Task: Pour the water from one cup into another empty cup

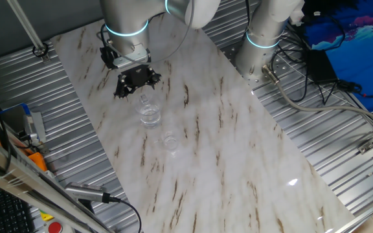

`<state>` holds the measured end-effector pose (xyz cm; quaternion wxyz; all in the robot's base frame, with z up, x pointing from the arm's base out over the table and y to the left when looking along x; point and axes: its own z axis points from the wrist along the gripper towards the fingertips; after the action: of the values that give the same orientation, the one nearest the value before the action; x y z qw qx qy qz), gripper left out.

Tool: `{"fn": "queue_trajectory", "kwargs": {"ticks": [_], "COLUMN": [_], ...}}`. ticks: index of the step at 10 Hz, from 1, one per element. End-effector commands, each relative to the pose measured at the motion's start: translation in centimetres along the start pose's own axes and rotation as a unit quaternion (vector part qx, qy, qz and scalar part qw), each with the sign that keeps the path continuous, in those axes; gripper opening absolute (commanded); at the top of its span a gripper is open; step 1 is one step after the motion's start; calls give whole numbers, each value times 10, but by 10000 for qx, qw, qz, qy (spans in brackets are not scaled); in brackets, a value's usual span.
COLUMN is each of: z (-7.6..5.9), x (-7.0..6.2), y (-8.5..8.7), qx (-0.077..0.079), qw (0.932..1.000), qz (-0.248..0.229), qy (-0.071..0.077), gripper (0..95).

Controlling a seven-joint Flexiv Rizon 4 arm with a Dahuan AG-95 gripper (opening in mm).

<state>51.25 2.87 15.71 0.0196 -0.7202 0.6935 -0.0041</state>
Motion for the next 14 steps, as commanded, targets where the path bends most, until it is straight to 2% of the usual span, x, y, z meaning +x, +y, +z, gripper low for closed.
{"fn": "queue_trajectory", "kwargs": {"ticks": [1, 5, 6, 10, 12, 14], "z": [0, 0, 0, 7, 20, 26], "x": [0, 0, 0, -7, -18, -23], "y": [0, 0, 0, 15, 23, 26], "qx": [-1, -1, -327, -313, -255, -213], "qw": [10000, 10000, 9974, 9986, 9993, 9996], "qz": [-2, -2, -646, -421, -276, -200], "qy": [-2, -2, 56, 23, 65, 57], "gripper": [950, 950, 950, 950, 950, 950]}}
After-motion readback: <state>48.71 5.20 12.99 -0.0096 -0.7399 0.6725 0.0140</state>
